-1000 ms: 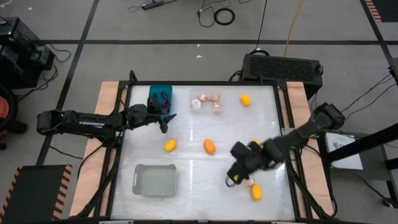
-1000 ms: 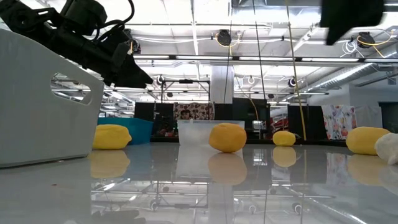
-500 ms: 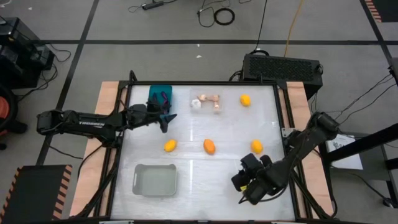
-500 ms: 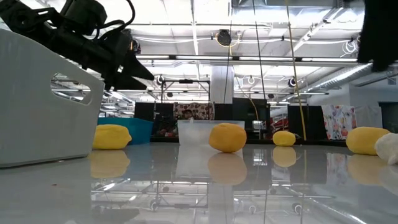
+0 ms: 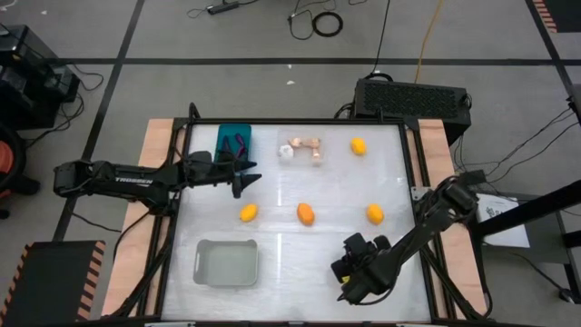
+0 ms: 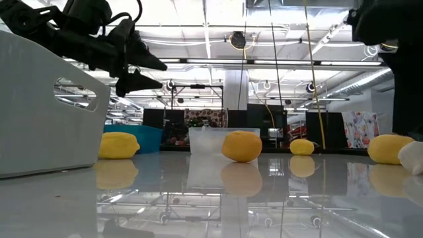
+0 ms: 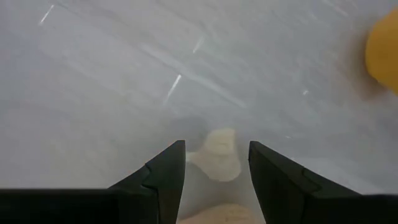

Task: Sort produce into baskets
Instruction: Put the garlic into the transparent bin

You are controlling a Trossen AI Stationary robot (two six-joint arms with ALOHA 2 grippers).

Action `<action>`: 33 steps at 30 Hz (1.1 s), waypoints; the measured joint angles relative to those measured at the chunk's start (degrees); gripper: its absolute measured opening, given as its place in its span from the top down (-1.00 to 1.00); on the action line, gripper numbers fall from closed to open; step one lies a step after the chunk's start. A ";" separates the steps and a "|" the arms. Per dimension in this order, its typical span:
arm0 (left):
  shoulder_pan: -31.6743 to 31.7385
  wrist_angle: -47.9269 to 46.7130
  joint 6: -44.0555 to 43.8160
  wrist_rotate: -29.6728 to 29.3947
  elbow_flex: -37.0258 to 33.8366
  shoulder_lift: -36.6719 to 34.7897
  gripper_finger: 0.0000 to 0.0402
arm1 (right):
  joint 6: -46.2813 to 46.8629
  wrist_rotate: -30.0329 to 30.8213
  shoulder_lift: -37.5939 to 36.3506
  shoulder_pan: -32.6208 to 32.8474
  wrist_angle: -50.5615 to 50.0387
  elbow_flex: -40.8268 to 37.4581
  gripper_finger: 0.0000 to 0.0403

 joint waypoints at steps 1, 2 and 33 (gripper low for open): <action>-0.12 -0.18 -0.01 0.51 0.00 0.02 -0.44 | -0.02 -0.21 0.44 0.00 -0.08 0.00 0.16; -0.28 -0.21 0.03 1.46 0.00 0.02 -0.44 | -0.04 -0.39 0.85 0.02 -0.07 -0.01 0.16; -17.94 -12.84 7.53 -13.53 11.26 0.02 -0.44 | -3.08 -3.23 3.20 0.02 1.34 -0.02 0.39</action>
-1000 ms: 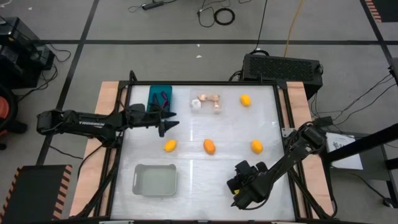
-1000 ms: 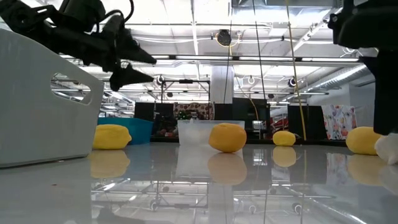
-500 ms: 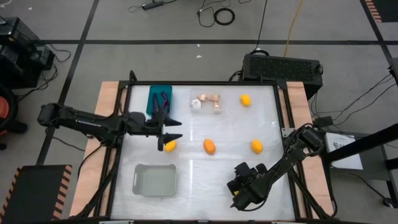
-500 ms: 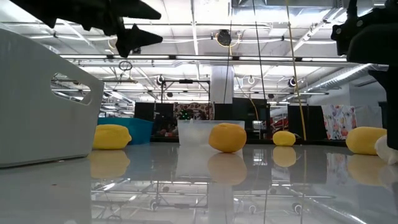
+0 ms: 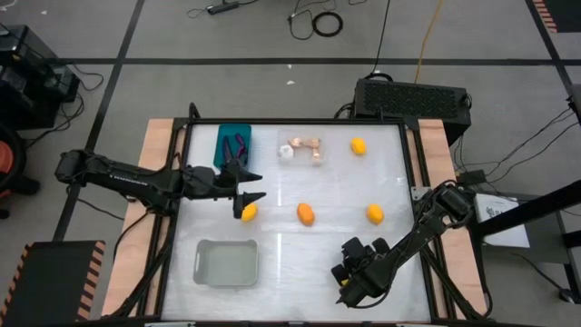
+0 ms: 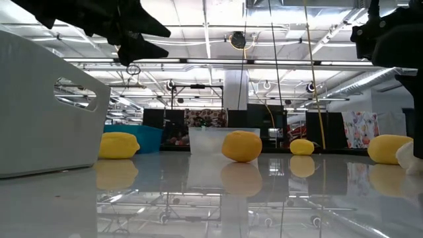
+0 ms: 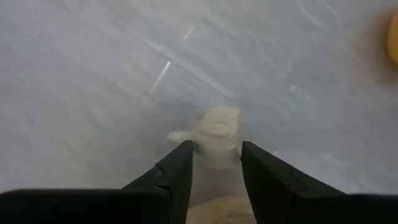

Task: Sort produce into baskets
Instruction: Put the garlic into the transparent bin

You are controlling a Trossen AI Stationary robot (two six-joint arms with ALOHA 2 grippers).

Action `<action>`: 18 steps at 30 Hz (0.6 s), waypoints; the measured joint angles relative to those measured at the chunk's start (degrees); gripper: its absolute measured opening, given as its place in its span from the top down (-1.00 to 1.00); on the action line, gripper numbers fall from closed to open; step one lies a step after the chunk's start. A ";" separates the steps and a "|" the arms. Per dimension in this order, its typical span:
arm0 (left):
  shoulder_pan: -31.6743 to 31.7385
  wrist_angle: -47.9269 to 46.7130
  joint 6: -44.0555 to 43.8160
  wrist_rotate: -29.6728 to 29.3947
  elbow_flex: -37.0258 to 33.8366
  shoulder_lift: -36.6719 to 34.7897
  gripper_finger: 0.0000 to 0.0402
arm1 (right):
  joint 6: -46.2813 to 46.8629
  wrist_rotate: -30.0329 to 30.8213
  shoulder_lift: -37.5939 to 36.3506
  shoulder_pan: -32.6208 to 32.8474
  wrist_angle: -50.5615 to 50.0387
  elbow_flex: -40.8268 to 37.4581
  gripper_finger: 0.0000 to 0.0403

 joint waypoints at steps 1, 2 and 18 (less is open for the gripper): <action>0.00 0.00 0.01 -0.05 0.00 0.00 -0.44 | -0.23 0.00 0.00 0.00 -0.01 0.00 0.42; 0.00 -0.03 0.04 -0.42 0.00 0.00 -0.44 | -0.82 -0.02 0.00 0.02 -0.01 0.00 0.46; -0.11 -6.69 -3.35 -2.66 0.00 0.00 -0.44 | -14.72 0.08 -6.36 -5.21 -0.63 0.00 0.74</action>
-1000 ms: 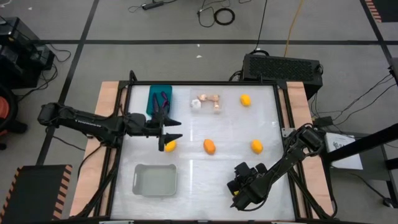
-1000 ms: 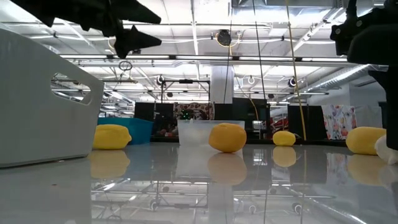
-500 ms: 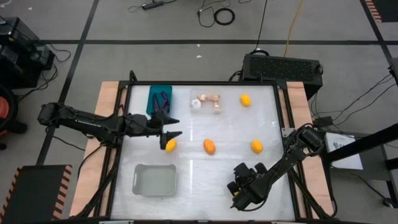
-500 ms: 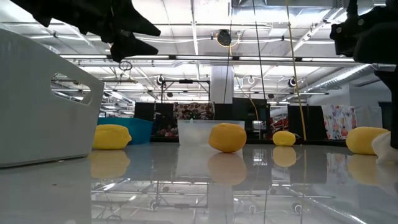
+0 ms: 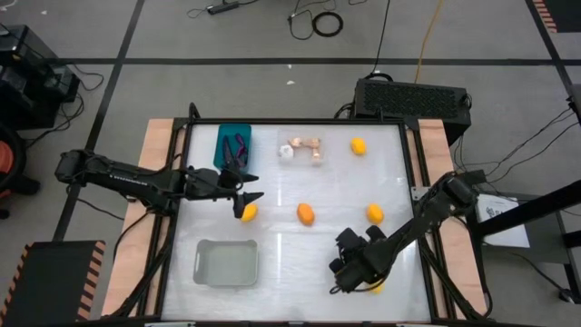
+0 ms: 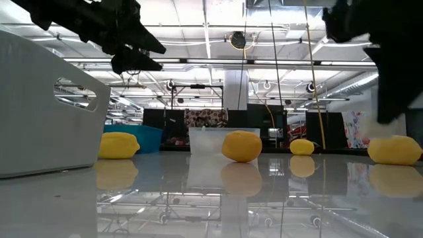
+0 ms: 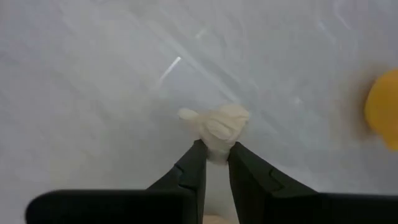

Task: Sort produce into baskets
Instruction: Put the garlic into the transparent bin

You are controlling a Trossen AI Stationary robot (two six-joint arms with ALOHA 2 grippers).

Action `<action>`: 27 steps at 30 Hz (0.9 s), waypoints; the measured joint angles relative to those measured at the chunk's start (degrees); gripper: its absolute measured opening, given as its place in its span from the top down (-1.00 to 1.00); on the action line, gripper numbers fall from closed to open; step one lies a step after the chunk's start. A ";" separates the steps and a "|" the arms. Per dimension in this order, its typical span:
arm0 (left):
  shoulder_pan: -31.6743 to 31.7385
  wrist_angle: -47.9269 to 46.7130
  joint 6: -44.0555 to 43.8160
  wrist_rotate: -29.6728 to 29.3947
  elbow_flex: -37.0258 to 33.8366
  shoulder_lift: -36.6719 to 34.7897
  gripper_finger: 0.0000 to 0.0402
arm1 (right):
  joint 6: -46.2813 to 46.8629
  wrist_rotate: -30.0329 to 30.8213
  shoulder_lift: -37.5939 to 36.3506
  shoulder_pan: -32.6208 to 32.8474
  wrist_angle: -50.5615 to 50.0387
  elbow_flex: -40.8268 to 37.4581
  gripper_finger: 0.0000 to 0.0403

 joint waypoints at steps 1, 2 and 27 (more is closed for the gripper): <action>-0.11 0.02 -0.80 0.73 0.00 0.00 -0.44 | -1.36 0.05 -1.27 -0.57 -0.03 0.00 0.74; -0.28 -0.17 -1.09 1.98 0.00 -0.11 -0.44 | -2.77 0.34 -2.73 -1.22 -0.04 0.00 0.74; -28.93 -8.30 -20.63 -16.32 -2.52 0.94 -0.44 | -63.59 9.14 -12.17 -44.34 39.24 0.02 0.74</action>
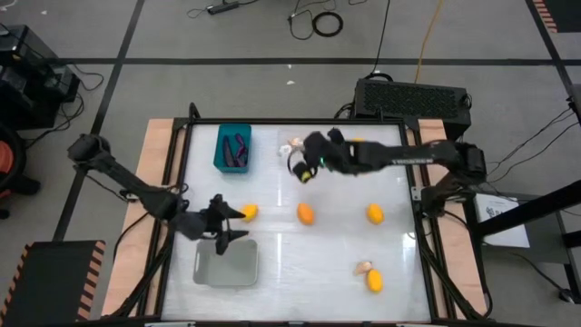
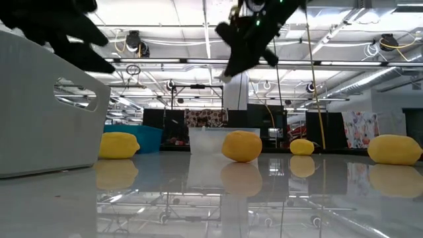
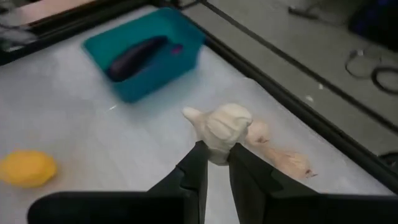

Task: Sort produce into baskets
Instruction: Put the garlic into the transparent bin

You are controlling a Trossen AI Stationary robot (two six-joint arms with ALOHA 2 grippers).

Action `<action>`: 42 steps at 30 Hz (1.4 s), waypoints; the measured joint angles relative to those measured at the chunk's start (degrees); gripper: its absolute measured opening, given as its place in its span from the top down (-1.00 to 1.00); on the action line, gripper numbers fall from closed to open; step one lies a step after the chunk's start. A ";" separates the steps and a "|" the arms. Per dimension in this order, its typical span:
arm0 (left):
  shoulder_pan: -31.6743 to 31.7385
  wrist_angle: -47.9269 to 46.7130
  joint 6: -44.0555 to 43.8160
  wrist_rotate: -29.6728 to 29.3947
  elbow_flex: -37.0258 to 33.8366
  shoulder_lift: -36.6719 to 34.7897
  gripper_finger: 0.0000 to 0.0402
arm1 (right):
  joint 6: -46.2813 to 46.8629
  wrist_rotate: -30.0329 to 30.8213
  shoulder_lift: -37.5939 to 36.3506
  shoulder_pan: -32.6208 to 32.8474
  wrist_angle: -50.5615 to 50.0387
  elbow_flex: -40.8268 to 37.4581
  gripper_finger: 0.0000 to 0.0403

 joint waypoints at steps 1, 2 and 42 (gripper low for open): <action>-1.39 -0.27 0.03 -1.74 0.34 0.00 -0.44 | 0.50 -1.11 0.63 -1.75 0.16 0.04 0.74; -2.71 -0.41 0.07 -3.44 0.61 0.00 -0.44 | 1.10 -2.28 1.24 -3.35 -0.43 0.04 0.74; 18.96 -4.69 21.07 1.70 2.33 0.52 -0.44 | 3.40 -18.82 -3.79 -0.76 -18.49 0.00 0.35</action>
